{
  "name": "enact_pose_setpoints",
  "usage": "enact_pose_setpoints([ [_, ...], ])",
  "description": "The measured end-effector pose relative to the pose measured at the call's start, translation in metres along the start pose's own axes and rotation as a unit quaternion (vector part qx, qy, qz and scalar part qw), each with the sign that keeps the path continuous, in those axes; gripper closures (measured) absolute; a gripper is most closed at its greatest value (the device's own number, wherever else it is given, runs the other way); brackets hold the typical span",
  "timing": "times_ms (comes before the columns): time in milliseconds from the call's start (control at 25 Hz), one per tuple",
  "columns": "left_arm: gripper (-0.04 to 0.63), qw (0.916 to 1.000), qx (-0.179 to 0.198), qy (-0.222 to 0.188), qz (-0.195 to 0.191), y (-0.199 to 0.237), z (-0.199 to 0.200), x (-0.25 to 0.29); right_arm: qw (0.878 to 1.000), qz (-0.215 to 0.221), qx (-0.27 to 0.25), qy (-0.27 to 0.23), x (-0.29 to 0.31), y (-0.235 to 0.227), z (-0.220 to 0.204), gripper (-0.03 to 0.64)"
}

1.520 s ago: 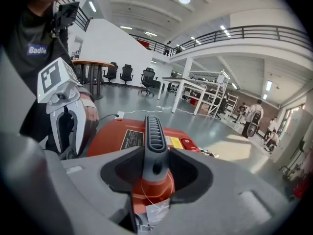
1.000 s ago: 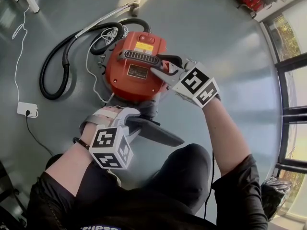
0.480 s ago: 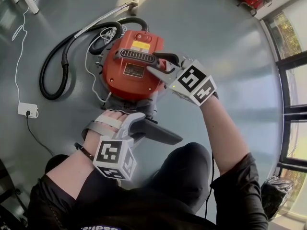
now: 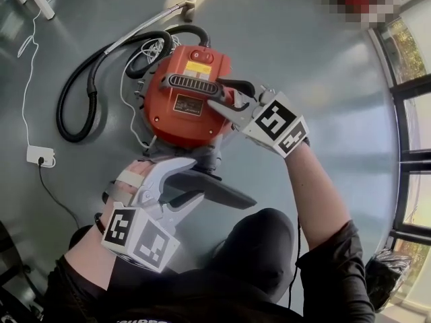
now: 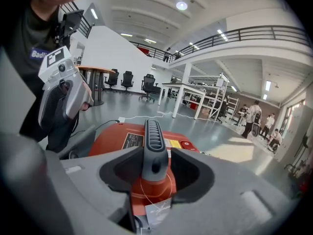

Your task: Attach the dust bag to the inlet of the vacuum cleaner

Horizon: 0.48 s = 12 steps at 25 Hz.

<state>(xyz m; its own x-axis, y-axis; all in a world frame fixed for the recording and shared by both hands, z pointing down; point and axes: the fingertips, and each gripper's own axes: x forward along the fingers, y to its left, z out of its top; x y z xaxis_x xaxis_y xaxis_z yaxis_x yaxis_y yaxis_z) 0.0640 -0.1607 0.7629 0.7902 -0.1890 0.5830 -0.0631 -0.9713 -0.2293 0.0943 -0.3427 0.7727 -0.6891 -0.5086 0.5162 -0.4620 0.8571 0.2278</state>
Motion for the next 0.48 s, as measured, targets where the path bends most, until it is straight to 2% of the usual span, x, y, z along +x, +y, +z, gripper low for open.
enact_pose_setpoints([
  [200, 0.319, 0.9993, -0.036, -0.012, -0.005, 0.005, 0.000, 0.002, 0.999, -0.010, 0.035, -0.009, -0.024, -0.004, -0.001, 0.436],
  [320, 0.319, 0.9970, -0.074, -0.021, 0.008, 0.011, 0.002, 0.006, 0.995, -0.051, 0.079, -0.019, -0.058, -0.015, -0.001, 0.436],
  [480, 0.319, 0.9942, -0.106, -0.002, 0.014, 0.015, 0.010, -0.006, 0.980, -0.117, 0.159, -0.031, -0.117, -0.027, 0.009, 0.465],
])
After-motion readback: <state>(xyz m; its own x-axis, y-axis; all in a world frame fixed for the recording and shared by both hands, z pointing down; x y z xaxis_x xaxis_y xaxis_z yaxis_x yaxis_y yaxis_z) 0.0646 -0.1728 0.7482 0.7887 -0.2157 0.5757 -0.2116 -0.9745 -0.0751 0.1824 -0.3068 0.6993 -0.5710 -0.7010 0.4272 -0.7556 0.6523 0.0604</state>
